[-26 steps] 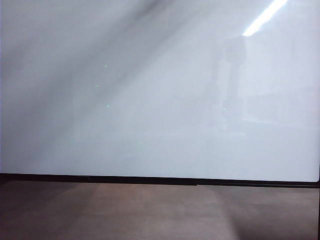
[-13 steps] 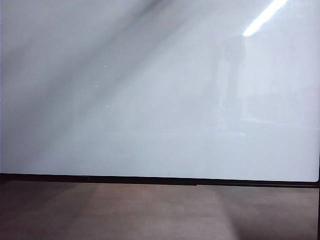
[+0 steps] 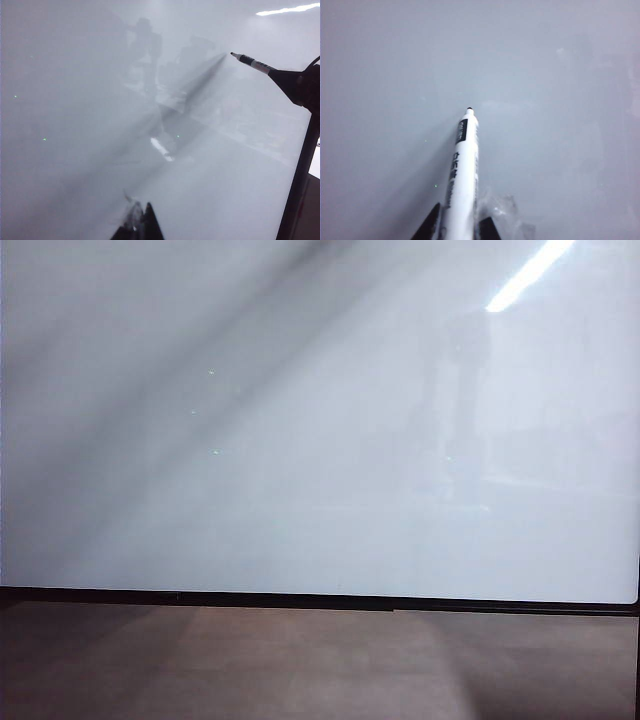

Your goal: Reach to the right to find the marker pen, pick it up, and write the number 17 on the whiteboard.

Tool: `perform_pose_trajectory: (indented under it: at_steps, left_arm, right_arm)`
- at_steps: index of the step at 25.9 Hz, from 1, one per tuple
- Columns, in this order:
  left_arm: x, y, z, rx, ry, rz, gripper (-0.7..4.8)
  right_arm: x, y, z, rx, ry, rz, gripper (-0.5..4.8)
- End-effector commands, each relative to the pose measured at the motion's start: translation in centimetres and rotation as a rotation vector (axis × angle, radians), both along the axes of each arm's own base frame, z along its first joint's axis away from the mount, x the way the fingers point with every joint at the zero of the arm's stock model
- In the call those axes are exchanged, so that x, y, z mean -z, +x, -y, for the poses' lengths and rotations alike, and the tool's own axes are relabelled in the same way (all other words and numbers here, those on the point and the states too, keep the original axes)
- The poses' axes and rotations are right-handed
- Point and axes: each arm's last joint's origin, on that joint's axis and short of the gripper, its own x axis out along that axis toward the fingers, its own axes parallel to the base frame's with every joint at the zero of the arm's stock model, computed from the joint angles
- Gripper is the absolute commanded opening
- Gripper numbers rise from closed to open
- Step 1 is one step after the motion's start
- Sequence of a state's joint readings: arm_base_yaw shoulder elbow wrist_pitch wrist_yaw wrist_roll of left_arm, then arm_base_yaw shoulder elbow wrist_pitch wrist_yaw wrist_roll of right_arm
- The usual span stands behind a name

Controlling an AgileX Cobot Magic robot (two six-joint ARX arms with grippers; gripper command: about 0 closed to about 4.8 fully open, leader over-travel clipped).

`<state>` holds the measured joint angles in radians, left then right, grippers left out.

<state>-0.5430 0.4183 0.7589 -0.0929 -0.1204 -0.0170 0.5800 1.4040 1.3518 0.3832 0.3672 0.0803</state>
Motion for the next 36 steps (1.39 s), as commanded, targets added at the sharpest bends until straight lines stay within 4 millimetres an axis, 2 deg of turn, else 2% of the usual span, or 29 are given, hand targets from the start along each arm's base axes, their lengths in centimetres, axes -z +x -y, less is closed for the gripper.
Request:
perform_pose_trajectory:
  at_steps: [1,10,24,29,36]
  left_arm:
    - [-0.3,-0.1,-0.1,0.0,-0.007,0.016,-0.05]
    - [-1.1,-0.5,-0.3,0.0,-0.024,0.045,-0.05]
    - [-1.2,-0.5,-0.3,-0.001,-0.025,0.045,-0.05]
    - [-1.2,-0.5,-0.3,0.0,-0.024,0.045,-0.05]
    - [-1.2,-0.5,-0.3,0.0,-0.025,0.045,-0.05]
  right_arm:
    - [0.0,0.2,-0.1,0.001,0.005,0.005,-0.09]
    - [0.9,1.0,-0.7,-0.006,0.011,-0.025,-0.09]
    - [2.2,1.7,-1.0,0.018,-0.029,-0.099,-0.09]
    - [3.7,1.9,-1.1,0.016,-0.031,-0.137,-0.09]
    - [6.8,2.1,-1.2,0.016,-0.031,-0.207,-0.09]
